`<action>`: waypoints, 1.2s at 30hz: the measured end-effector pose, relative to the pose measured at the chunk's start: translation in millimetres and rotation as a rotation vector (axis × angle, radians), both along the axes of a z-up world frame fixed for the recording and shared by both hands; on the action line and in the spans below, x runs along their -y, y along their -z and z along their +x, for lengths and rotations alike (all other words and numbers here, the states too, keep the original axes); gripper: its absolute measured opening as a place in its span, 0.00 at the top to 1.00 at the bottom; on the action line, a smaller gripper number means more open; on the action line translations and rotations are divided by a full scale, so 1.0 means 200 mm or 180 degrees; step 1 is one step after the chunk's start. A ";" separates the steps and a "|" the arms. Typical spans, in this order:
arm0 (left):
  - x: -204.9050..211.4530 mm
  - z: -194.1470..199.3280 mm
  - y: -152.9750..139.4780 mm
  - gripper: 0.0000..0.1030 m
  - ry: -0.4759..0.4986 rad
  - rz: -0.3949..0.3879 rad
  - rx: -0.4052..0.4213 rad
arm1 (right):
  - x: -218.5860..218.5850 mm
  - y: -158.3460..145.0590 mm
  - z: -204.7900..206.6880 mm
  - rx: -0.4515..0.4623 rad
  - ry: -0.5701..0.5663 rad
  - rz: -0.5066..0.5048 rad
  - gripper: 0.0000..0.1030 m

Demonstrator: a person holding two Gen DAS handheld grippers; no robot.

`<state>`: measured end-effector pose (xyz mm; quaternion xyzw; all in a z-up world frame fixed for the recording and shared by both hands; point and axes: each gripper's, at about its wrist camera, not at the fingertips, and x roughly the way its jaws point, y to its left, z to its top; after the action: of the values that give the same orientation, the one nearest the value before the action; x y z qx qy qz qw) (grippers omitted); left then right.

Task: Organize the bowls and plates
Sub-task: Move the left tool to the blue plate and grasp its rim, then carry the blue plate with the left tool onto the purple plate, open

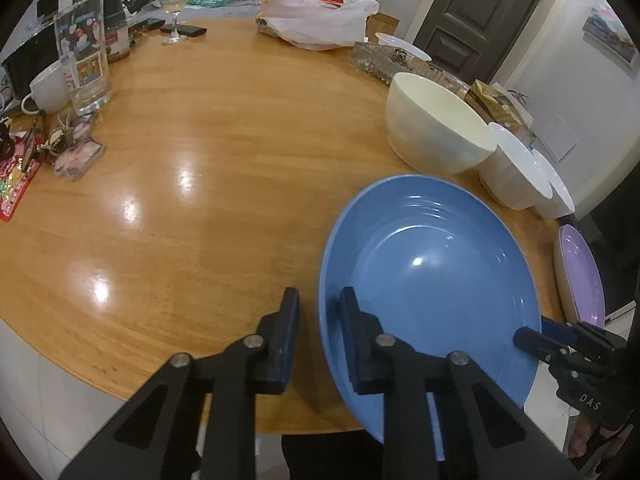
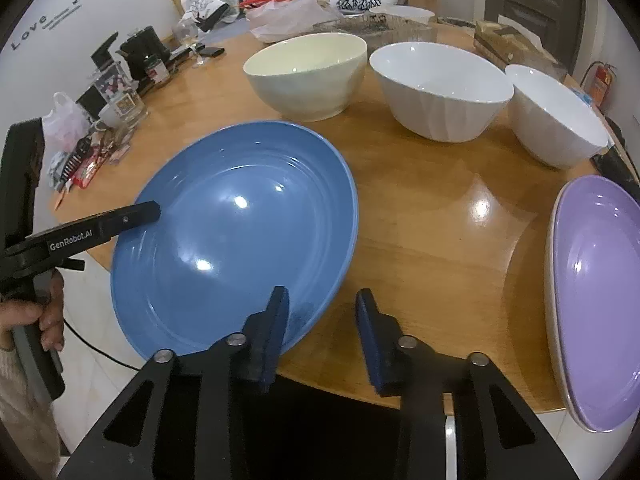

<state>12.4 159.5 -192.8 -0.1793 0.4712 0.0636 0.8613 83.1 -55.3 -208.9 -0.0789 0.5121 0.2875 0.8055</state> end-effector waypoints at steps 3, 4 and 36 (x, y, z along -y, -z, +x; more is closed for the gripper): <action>0.01 0.00 -0.01 0.91 0.0038 -0.0005 0.0018 | -0.01 0.00 0.00 -0.0025 -0.0005 0.0033 0.80; 0.02 0.00 -0.01 0.91 0.0046 0.0010 0.0022 | 0.00 0.00 0.00 -0.0035 -0.0012 0.0043 0.81; 0.51 0.21 -0.34 0.92 0.0547 0.0192 0.0301 | 0.50 -0.23 0.01 0.0351 0.0473 0.0312 0.86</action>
<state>54.5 58.2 -125.3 -0.1150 0.4415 -0.0049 0.8898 85.4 -154.6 -162.0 -0.0169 0.4567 0.2469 0.8545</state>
